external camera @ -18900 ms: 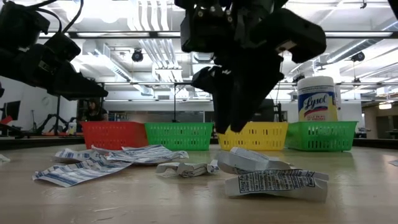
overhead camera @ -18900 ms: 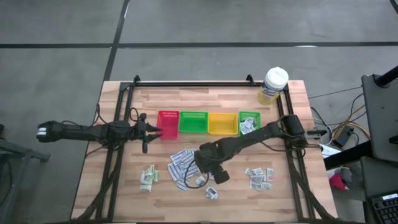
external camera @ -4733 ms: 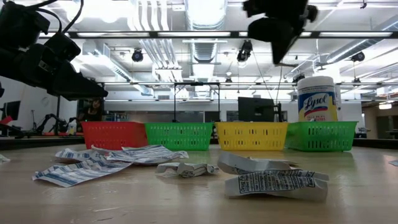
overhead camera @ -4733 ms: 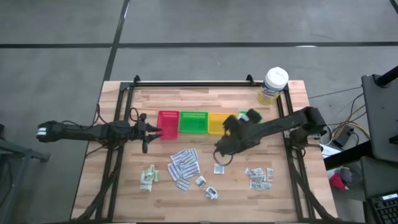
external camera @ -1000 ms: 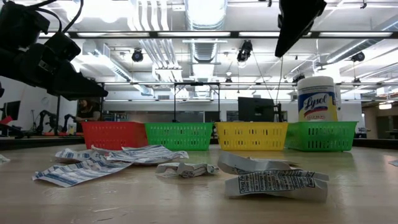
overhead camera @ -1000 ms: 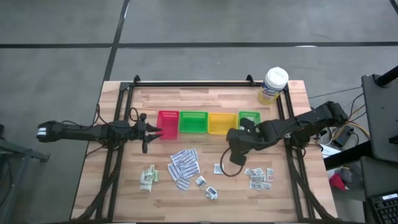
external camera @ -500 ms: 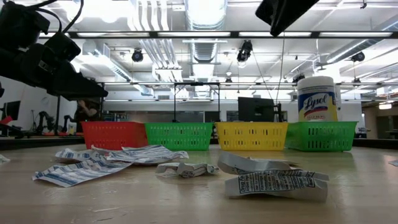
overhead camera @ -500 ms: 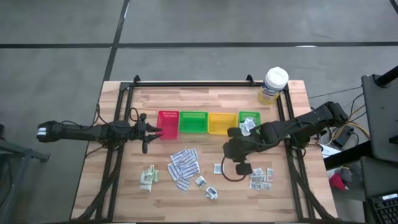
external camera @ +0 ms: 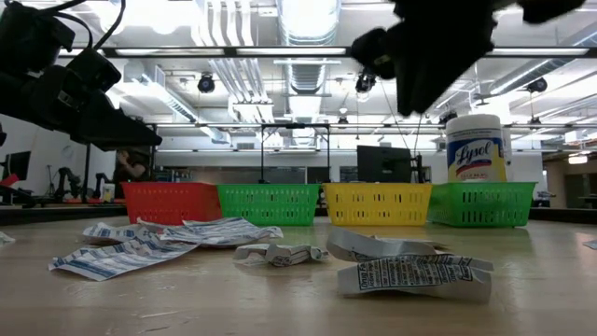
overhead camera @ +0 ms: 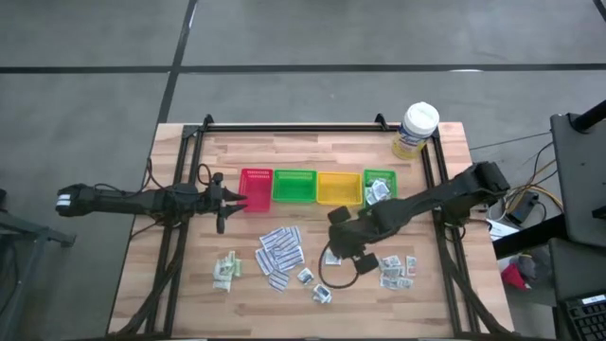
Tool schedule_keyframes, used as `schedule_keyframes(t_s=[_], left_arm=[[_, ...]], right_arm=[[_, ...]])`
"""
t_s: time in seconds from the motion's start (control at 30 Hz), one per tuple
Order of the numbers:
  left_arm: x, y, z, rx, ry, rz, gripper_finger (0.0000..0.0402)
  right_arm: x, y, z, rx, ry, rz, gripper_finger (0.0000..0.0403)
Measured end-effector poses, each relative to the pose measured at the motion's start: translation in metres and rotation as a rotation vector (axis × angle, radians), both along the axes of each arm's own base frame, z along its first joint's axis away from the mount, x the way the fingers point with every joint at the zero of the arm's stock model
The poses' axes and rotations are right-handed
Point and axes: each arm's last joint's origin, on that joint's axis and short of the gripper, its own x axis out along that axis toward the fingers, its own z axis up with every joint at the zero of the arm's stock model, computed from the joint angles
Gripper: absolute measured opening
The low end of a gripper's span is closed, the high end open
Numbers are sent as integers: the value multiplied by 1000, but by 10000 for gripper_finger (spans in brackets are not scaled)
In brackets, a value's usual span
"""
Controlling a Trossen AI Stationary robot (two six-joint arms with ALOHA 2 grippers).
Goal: Pick & Place First Aid Supplies
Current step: Put the blue alcohol pad into the right green bin
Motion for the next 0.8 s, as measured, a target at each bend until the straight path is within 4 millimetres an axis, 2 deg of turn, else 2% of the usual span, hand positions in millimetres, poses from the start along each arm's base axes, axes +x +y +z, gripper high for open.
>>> schedule_keyframes(t_s=[0.2,0.6,0.8], left_arm=[[0,0,0,0,3,0,113],[0,0,0,1,4,2,113],[0,0,0,4,5,1,113]], right_arm=[[9,3,-22,-33,54,56,73],[41,16,-37,-88,53,245,130],[56,21,-50,-115,69,318,141]])
